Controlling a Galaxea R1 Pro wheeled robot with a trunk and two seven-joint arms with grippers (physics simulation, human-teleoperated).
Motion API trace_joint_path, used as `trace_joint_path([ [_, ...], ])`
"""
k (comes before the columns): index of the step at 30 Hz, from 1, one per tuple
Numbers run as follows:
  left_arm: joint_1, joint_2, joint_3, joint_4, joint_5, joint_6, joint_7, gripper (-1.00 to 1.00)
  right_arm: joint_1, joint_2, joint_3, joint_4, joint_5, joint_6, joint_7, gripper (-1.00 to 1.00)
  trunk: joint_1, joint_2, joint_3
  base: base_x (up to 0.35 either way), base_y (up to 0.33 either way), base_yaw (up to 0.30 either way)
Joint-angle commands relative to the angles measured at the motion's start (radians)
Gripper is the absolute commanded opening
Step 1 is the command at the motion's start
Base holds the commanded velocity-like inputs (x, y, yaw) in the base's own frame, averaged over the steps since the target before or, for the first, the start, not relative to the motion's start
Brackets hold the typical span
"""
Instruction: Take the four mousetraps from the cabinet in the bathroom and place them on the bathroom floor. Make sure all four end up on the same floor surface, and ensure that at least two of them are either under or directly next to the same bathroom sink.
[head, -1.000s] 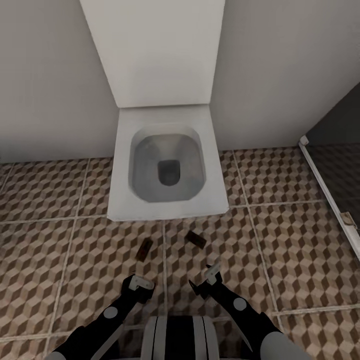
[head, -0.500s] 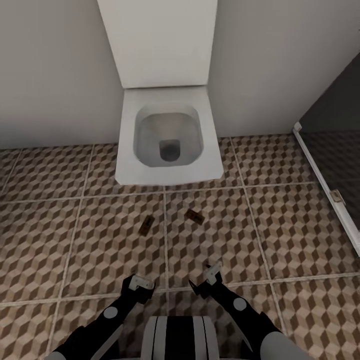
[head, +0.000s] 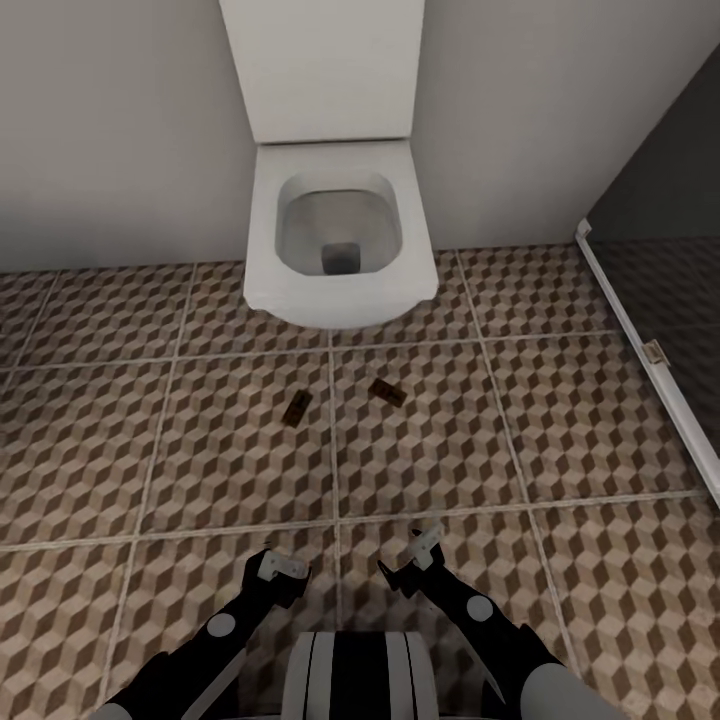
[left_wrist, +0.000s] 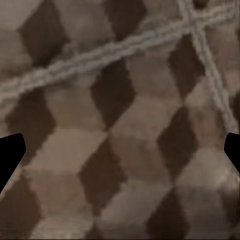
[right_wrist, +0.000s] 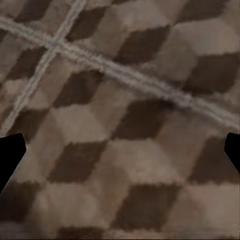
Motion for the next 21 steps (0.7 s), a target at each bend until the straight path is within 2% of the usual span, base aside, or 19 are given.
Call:
trace_joint_path([
  [1,-0.001,0.001,-0.008,0.000,0.009,-0.005,0.009,1.00,0.000,0.000,-0.001,0.001,0.008,-0.004,0.000,1.00,-0.001,0.000,0.000,-0.340,0.000,0.000],
  [9,-0.001,0.001,-0.008,-0.002,0.009,-0.004,0.009,1.00,0.000,0.000,-0.001,0.001,0.008,-0.004,0.000,1.00,-0.001,0.000,0.000,-0.252,0.000,0.000],
  [21,-0.001,0.000,-0.008,-0.001,0.009,-0.003,0.009,1.00,0.000,-0.001,-0.002,0.001,0.009,-0.004,-0.001,1.00,-0.001,0.000,0.000,-0.027,0.000,0.000],
])
